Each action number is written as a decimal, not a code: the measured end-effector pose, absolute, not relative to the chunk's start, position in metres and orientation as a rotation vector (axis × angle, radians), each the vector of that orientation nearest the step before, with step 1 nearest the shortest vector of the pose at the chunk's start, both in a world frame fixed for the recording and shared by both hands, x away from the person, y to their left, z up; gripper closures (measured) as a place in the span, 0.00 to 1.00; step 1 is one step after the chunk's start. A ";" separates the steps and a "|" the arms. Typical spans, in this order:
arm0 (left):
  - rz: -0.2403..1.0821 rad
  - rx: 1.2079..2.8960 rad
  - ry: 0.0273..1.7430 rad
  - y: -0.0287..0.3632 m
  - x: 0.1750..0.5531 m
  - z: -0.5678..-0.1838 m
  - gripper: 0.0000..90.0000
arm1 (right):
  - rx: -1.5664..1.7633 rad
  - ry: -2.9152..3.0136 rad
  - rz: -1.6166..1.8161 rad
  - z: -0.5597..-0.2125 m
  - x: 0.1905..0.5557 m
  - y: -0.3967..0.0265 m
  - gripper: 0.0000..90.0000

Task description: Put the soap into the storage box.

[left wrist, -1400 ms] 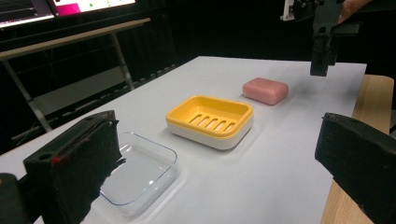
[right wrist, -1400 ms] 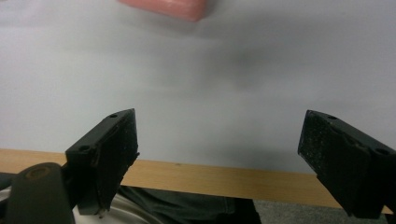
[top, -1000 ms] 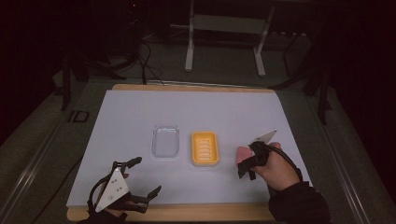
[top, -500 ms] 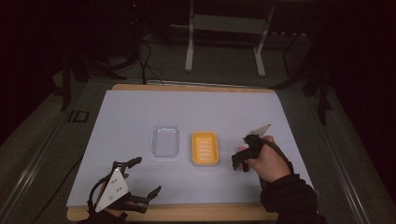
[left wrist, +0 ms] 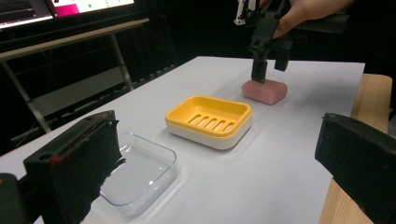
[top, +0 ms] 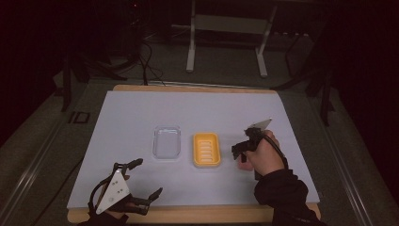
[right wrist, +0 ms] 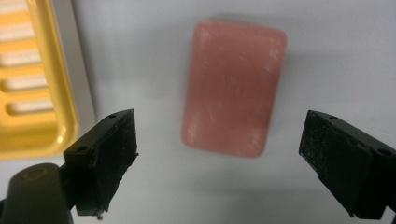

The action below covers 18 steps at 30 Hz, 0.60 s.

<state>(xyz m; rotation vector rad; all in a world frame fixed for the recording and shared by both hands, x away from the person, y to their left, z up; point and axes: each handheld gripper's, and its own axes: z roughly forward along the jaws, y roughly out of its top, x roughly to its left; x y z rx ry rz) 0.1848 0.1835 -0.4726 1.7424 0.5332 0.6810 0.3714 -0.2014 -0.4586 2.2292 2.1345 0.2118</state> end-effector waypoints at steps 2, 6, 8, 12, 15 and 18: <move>0.680 1.740 0.533 0.184 0.185 -0.473 0.01 | 2.235 2.125 0.198 -0.460 0.373 -0.201 0.14; 0.680 1.740 0.534 0.184 0.185 -0.472 0.01 | 2.235 2.103 0.158 -0.466 0.378 -0.201 0.15; 0.681 1.742 0.541 0.184 0.185 -0.472 0.01 | 2.238 2.085 0.146 -0.469 0.380 -0.201 0.15; 0.683 1.741 0.541 0.184 0.185 -0.472 0.01 | 2.260 2.063 0.157 -0.475 0.385 -0.202 0.18; 0.683 1.741 0.540 0.184 0.185 -0.472 0.01 | 2.254 2.054 0.156 -0.477 0.387 -0.202 0.22; 0.683 1.742 0.539 0.184 0.184 -0.472 0.01 | 2.267 2.048 0.146 -0.482 0.388 -0.202 0.25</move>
